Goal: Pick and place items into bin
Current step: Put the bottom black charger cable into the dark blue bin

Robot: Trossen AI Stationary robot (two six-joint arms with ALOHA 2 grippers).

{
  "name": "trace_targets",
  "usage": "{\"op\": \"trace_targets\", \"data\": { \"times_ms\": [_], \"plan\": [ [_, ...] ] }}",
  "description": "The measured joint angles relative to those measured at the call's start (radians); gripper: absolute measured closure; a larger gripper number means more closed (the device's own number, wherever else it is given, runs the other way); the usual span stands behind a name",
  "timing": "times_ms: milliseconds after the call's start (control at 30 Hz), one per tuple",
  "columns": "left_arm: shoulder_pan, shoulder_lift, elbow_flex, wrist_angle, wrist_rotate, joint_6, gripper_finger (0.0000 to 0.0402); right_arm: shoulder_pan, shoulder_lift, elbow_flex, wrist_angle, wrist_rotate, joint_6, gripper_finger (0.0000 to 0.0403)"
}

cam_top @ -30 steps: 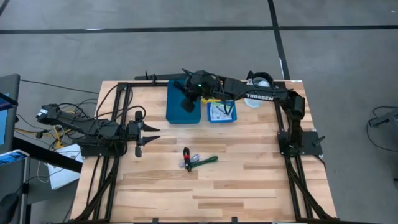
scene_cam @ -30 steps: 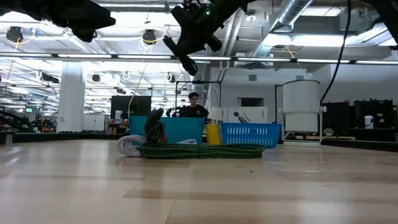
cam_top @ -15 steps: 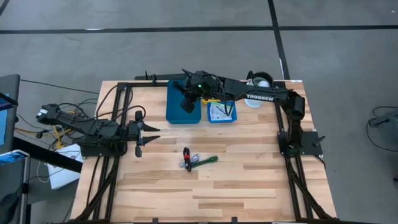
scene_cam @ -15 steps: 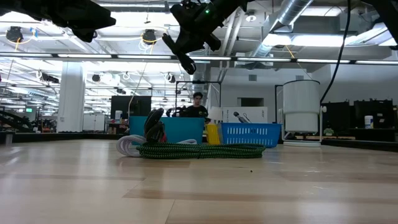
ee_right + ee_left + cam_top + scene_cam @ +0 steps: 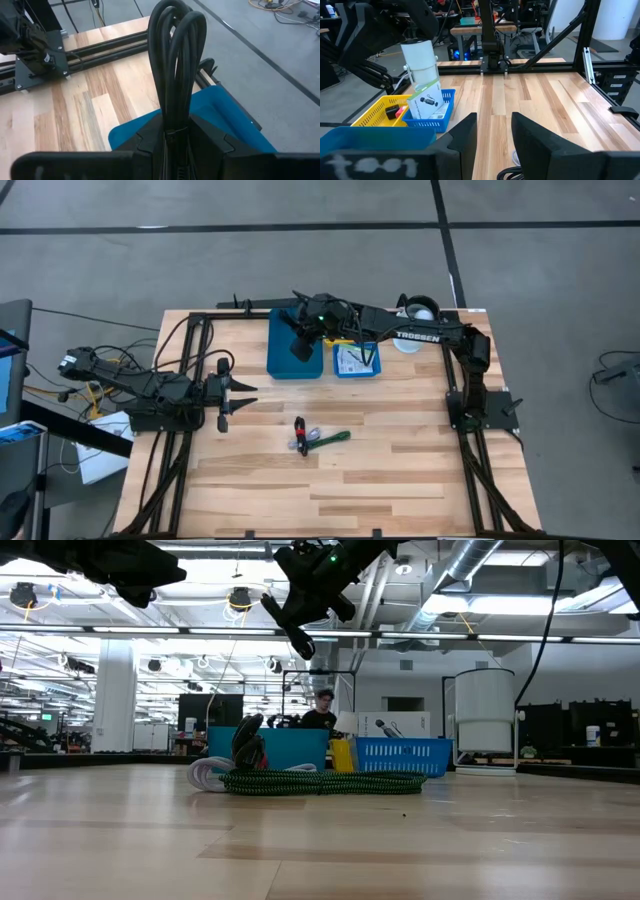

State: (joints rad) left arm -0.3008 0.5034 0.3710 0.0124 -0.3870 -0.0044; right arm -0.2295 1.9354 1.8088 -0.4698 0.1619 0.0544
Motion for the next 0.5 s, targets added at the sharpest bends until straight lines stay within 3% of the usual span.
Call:
{"op": "trace_targets", "data": {
  "times_ms": [267, 500],
  "plan": [
    [0.0, 0.0, 0.0, 0.0, 0.0, 0.0, 0.029, 0.0, 0.0, 0.0, 0.0, 0.0, -0.002, 0.0317],
    [0.0, 0.0, 0.0, 0.0, 0.0, 0.0, 0.029, 0.0, 0.0, 0.0, 0.001, 0.0, -0.002, 0.0289]
  ]
}}
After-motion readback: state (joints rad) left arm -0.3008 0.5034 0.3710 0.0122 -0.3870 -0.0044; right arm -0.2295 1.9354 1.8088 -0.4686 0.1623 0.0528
